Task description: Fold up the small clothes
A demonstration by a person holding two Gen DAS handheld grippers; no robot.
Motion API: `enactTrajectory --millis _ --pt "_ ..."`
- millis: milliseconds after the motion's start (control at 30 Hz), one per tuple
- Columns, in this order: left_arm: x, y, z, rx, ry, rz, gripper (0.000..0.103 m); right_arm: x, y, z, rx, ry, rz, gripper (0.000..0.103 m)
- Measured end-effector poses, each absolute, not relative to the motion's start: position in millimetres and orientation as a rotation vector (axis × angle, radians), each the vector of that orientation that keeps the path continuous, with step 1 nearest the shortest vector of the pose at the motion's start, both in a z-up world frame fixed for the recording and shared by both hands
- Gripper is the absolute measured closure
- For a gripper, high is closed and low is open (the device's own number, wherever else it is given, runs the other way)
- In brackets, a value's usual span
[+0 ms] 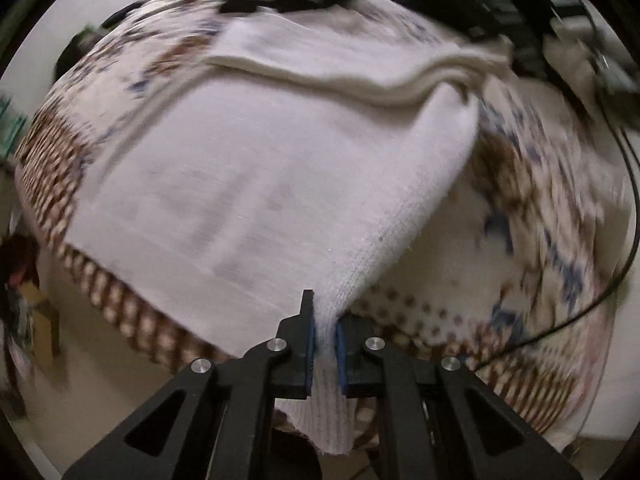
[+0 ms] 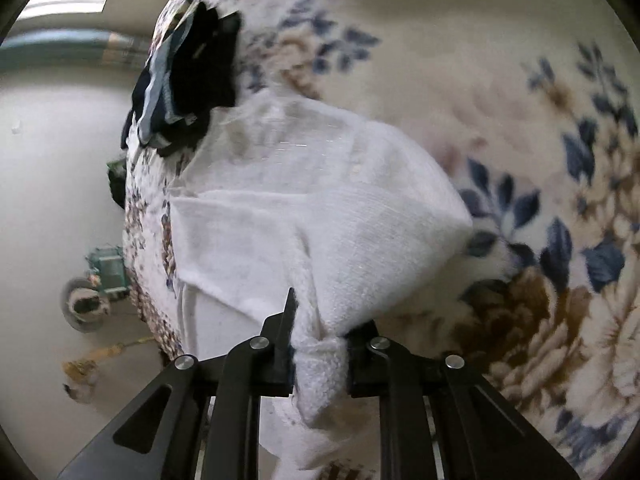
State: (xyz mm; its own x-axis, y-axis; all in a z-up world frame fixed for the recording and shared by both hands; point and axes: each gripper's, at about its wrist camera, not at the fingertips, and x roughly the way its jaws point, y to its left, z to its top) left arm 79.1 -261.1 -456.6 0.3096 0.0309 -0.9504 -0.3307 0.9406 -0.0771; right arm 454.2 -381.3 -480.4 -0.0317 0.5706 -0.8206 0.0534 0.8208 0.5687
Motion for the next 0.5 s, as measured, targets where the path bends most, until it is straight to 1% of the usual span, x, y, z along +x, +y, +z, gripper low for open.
enactTrajectory --millis 100,267,367,500 --pt "89.9 -210.4 -442.7 -0.369 1.214 0.290 0.097 466.7 -328.3 -453.8 0.434 1.561 0.413 0.086" --pt "98.7 -130.2 -439.3 -0.484 1.187 0.345 0.097 490.9 -211.6 -435.7 0.362 1.556 0.392 0.086" --pt "105.3 -77.9 -452.9 -0.555 1.193 0.359 0.097 505.9 -137.6 -444.0 0.312 1.563 0.378 0.086" --pt "110.3 -5.9 -487.8 -0.633 1.227 0.378 0.097 525.2 -50.1 -472.8 0.248 1.588 0.334 0.086"
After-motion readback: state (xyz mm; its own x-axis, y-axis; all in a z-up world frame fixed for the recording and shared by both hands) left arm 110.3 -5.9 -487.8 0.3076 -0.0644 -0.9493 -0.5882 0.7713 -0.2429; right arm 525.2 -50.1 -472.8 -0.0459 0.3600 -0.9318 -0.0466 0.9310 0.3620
